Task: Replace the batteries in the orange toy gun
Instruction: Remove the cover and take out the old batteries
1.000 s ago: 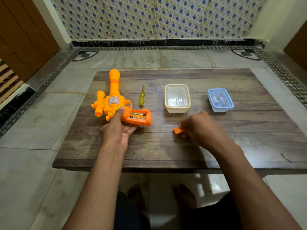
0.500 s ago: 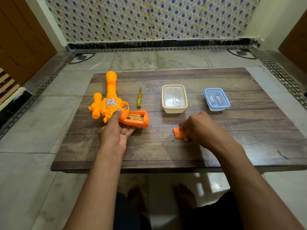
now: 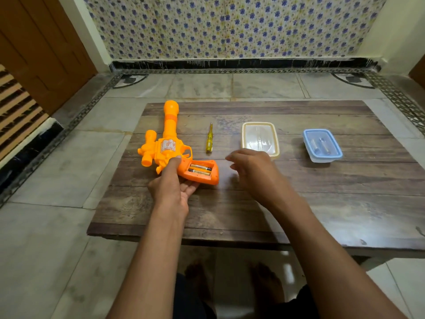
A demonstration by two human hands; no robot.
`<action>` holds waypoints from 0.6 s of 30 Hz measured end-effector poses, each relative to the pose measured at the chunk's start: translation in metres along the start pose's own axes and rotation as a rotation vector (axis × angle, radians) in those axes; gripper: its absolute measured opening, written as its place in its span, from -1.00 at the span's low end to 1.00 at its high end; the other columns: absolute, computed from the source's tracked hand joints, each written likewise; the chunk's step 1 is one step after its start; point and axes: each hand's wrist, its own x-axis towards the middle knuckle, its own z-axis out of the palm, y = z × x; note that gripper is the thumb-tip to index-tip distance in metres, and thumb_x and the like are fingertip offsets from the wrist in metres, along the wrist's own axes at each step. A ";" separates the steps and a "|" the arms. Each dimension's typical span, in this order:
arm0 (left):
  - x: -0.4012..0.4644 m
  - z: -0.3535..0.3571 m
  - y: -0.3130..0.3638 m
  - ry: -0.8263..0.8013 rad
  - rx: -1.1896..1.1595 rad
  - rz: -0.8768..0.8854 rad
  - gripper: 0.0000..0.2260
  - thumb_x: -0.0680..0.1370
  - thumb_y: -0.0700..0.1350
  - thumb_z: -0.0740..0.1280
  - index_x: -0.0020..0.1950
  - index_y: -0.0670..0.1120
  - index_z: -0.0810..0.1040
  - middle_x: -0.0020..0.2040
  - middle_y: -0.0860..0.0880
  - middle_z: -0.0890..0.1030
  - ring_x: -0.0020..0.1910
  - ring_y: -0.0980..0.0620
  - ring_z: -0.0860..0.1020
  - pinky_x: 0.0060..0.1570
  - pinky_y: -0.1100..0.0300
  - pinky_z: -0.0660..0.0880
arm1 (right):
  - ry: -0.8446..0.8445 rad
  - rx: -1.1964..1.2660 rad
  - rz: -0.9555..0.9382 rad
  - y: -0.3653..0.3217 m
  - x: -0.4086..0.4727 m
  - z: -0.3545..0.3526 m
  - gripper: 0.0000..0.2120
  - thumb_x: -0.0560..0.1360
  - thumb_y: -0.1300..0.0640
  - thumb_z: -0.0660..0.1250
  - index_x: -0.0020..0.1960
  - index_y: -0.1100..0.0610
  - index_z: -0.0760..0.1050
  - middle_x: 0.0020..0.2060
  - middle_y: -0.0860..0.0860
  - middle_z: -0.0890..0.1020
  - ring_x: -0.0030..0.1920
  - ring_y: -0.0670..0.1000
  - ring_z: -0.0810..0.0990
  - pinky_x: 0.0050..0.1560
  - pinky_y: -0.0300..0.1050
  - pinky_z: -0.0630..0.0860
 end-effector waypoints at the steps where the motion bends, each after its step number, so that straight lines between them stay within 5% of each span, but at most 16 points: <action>1: 0.000 0.000 0.000 0.004 0.003 0.002 -0.82 0.52 -0.13 0.47 0.07 -0.09 0.57 0.07 -0.21 0.70 -0.08 -0.12 0.72 -0.26 -0.03 0.65 | -0.010 0.004 -0.010 -0.004 0.007 0.004 -0.54 0.45 0.47 0.34 0.32 0.25 0.59 0.25 0.16 0.64 0.16 0.11 0.68 0.19 0.03 0.61; 4: 0.003 -0.002 0.002 0.010 0.004 0.010 -0.80 0.51 -0.12 0.48 0.10 -0.10 0.58 0.06 -0.21 0.71 -0.07 -0.12 0.73 -0.23 -0.03 0.66 | -0.072 -0.010 0.016 -0.013 0.031 0.015 -0.53 0.45 0.38 0.35 0.36 0.27 0.54 0.34 0.19 0.58 0.31 0.20 0.57 0.29 -0.05 0.43; 8: 0.002 -0.005 0.005 0.007 0.002 0.015 -0.82 0.51 -0.11 0.47 0.08 -0.08 0.58 0.05 -0.21 0.71 -0.05 -0.14 0.73 -0.22 -0.02 0.66 | -0.097 0.043 0.054 -0.014 0.057 0.036 -0.49 0.54 0.33 0.28 0.47 0.13 0.46 0.49 0.20 0.43 0.42 0.24 0.48 0.37 0.12 0.48; 12: 0.002 -0.007 0.006 0.003 0.010 0.008 -0.81 0.52 -0.10 0.46 0.10 -0.08 0.59 0.05 -0.21 0.71 -0.04 -0.14 0.73 -0.28 0.03 0.66 | -0.199 -0.004 0.117 -0.003 0.071 0.050 -0.42 0.58 0.30 0.29 0.56 -0.01 0.37 0.62 0.17 0.21 0.58 0.18 0.26 0.51 -0.01 0.27; 14: 0.001 -0.008 0.007 0.002 0.010 0.004 -0.80 0.52 -0.10 0.46 0.10 -0.09 0.59 0.05 -0.21 0.71 -0.06 -0.13 0.73 -0.30 0.04 0.66 | -0.204 -0.022 0.105 0.000 0.074 0.052 -0.54 0.60 0.23 0.30 0.49 0.05 0.47 0.54 0.17 0.35 0.51 0.19 0.35 0.47 -0.02 0.31; 18: -0.002 -0.007 0.008 0.006 0.002 0.001 -0.83 0.51 -0.11 0.46 0.07 -0.08 0.59 0.03 -0.21 0.72 -0.07 -0.14 0.73 -0.25 0.01 0.66 | -0.099 -0.101 0.092 -0.004 0.071 0.053 -0.82 0.57 0.16 0.30 0.10 0.14 0.64 0.09 0.14 0.63 0.12 0.20 0.61 0.09 0.13 0.59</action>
